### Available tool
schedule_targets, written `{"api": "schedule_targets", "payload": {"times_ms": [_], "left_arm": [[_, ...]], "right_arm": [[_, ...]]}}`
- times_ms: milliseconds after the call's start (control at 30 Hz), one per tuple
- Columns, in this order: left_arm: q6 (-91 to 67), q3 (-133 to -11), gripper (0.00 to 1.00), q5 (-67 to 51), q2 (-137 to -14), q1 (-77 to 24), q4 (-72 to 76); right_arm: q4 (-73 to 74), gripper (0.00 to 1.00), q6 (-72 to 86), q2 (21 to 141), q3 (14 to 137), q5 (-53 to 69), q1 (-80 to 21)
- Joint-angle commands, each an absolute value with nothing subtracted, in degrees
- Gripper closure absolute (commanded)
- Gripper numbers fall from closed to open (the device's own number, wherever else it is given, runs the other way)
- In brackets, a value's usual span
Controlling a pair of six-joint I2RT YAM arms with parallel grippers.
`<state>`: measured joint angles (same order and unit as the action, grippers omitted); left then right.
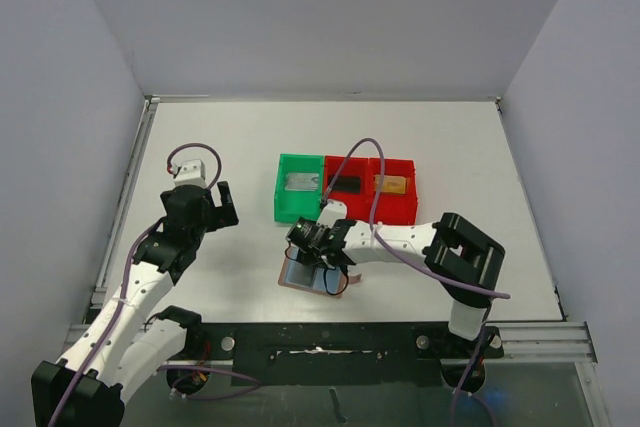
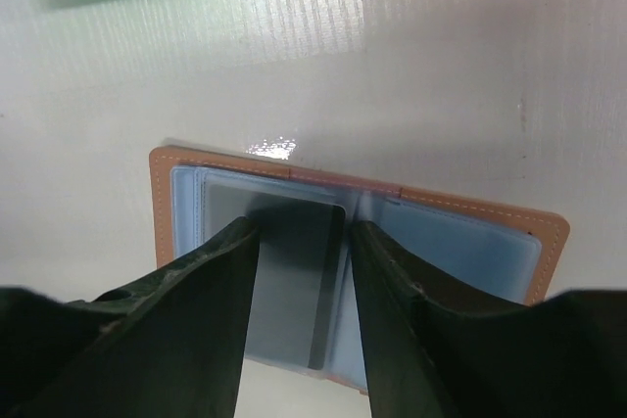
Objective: Take the credit cards out of the card holder
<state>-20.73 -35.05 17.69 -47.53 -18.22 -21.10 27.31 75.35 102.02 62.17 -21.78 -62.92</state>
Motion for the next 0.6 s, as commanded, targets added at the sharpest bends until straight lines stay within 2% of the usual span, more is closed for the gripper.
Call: {"api": "schedule_targets", "payload": {"times_ms": [0,67,200,333,467,567], "left_arm": [[-20.6,-35.7,0.05,17.1,-47.6,-18.1,-17.7],[-20.5,-35.8,0.05,16.8,-47.7,-18.0,-17.7],[-20.5,-35.8,0.05,17.0,-47.8,-18.0,-17.9],[-20.9,-36.2,0.05,15.6,-48.5,-18.0,-18.0],[-24.3,-37.0,0.07,6.7,-49.9,-18.1,-18.8],[-31.1,-35.2,0.17,-5.3,-51.2,-18.3,-17.1]], "right_arm": [[33.1,0.57,77.8,105.0,63.3,-22.2,-62.3],[34.7,0.58,78.2,106.0,63.4,-22.3,-62.1],[31.0,0.76,76.4,105.3,60.9,-21.9,-61.9],[25.4,0.86,73.3,103.3,58.3,-20.7,-61.4],[19.9,0.95,71.3,101.6,54.9,-17.9,-60.0],[15.4,1.0,70.6,100.0,51.3,-16.0,-59.1]]}}
